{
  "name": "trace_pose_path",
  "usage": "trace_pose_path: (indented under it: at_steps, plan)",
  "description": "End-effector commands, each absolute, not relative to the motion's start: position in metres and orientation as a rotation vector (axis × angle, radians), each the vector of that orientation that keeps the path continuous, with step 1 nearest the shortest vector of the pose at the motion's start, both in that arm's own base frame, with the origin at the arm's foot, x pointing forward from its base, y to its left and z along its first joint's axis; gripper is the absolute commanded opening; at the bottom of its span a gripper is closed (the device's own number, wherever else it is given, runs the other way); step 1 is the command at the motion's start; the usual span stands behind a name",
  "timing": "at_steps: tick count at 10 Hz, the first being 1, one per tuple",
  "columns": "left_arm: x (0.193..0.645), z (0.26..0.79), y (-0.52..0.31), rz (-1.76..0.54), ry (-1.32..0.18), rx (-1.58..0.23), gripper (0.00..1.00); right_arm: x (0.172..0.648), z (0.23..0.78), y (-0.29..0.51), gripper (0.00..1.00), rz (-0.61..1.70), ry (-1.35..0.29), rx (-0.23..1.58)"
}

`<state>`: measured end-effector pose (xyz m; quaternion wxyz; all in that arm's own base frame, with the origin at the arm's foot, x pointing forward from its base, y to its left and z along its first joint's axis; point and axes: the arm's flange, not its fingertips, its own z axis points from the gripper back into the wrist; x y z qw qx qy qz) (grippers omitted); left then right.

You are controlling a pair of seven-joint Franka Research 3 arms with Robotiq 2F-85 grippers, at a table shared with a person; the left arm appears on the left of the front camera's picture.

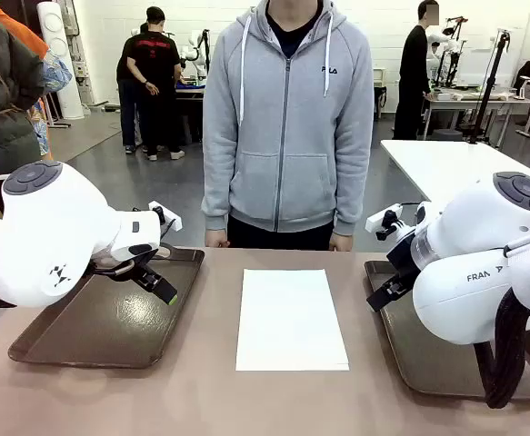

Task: Sort the A4 documents.
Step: Receive the A4 Paper.

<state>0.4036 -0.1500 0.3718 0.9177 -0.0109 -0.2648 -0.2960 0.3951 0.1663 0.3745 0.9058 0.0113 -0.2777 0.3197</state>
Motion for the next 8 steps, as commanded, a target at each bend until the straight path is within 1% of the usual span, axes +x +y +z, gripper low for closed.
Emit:
trace_pose_path:
  at_steps: [1, 8]
  plan:
    - [0.4035, 0.3718, -0.1500, -0.609, -0.545, -0.022, 1.00, 0.3951, 0.3745, 0.1663, 1.00, 0.660, -0.574, 0.023]
    - [0.4035, 0.3718, -0.1500, -0.609, -0.545, -0.022, 1.00, 0.3951, 0.3745, 0.1663, 1.00, 0.660, -0.574, 0.023]
